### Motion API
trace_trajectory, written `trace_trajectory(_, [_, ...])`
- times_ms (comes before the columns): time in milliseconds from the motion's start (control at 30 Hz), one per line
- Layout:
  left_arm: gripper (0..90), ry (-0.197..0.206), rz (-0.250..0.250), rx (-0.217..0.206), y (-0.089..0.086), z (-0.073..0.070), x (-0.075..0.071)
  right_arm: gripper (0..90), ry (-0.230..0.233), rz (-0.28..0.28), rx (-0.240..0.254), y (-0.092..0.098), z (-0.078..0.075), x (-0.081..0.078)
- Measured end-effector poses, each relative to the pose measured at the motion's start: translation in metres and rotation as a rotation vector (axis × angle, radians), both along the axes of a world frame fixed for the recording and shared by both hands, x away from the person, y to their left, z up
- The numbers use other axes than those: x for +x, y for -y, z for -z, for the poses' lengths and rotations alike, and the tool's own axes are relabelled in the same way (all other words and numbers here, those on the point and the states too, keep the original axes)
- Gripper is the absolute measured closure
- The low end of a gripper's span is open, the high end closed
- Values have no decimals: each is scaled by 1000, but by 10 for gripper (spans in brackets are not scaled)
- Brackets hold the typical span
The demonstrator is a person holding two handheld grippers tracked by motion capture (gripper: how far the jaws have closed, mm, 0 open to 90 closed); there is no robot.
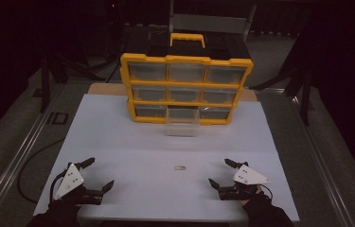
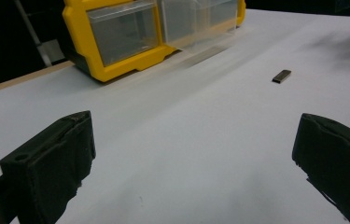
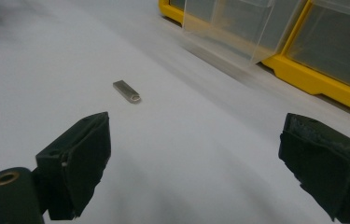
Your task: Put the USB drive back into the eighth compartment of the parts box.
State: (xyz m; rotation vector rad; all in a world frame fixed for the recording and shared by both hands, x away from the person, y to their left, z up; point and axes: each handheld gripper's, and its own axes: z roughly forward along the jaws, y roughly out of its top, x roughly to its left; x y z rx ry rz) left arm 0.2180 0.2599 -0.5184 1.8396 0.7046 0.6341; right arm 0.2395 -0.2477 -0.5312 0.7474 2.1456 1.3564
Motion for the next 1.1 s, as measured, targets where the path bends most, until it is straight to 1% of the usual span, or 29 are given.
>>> trace_trajectory(100, [5,12,2,-3,1,-3,-1,95,5,-4,-2,-1,-1,0])
trace_trajectory(167, [5,8,1,-10,2,-4,-1,95,4,-3,-2,-2,-1,0])
trace_trajectory(333, [5,-1,16,6,4,-7,-1,95,13,-1,-13,-4,-1,0])
trace_trajectory(367, [5,-7,19,6,5,-8,-1,95,13,1,-12,-4,-1,1])
trace_trajectory(433, [5,-1,29,14,7,-9,0,95,11,2,-4,-4,-1,1])
trace_trajectory(633, [5,-21,47,34,14,-16,3,95,9,-5,-7,-4,-1,1])
trace_trajectory(733, [5,-16,51,52,17,-22,5,95,5,-6,-7,-4,-1,2])
trace_trajectory(900, [5,-17,69,67,22,-30,10,96,7,-6,-4,-5,-1,2])
trace_trajectory(1000, [5,-14,78,70,25,-32,11,96,7,-9,-9,-5,-1,2])
trace_trajectory(1100, [5,-23,92,74,28,-34,13,96,4,-7,-6,-5,-1,2])
